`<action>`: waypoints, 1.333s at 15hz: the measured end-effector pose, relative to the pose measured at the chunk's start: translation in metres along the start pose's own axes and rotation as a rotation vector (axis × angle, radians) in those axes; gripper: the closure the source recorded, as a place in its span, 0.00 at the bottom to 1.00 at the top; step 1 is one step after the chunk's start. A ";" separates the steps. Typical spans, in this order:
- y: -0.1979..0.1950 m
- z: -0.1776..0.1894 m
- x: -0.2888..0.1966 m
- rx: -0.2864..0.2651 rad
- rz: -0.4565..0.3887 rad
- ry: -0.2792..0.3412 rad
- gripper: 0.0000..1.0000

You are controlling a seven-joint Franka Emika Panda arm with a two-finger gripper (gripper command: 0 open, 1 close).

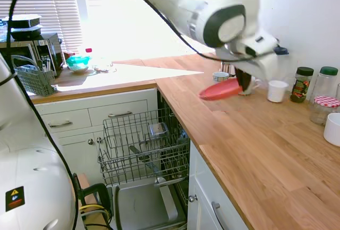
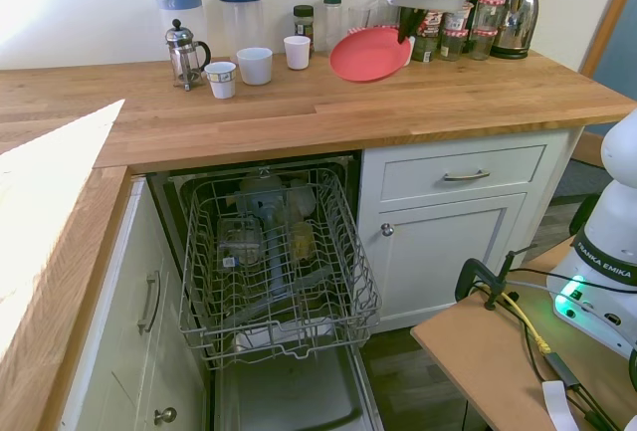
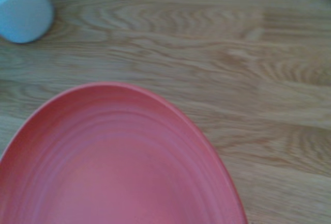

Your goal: Put the plate in the dishwasher

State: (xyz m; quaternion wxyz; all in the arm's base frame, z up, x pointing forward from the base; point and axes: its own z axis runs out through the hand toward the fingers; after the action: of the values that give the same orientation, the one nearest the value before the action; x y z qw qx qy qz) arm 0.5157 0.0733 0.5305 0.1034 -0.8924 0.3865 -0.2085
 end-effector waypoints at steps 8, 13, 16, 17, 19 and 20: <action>-0.160 -0.071 -0.320 -0.199 -0.442 0.344 1.00; -0.143 -0.004 -0.461 -0.317 -0.784 0.537 1.00; -0.150 0.050 -0.530 -0.382 -0.985 0.643 1.00; -0.151 0.073 -0.556 -0.407 -1.054 0.667 1.00; -0.143 0.116 -0.607 -0.470 -1.183 0.692 1.00; -0.144 0.127 -0.623 -0.502 -1.236 0.706 1.00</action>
State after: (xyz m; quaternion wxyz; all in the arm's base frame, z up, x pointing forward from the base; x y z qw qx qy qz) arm 0.2831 0.6311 0.2851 -0.3688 -0.8237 -0.1383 -0.4079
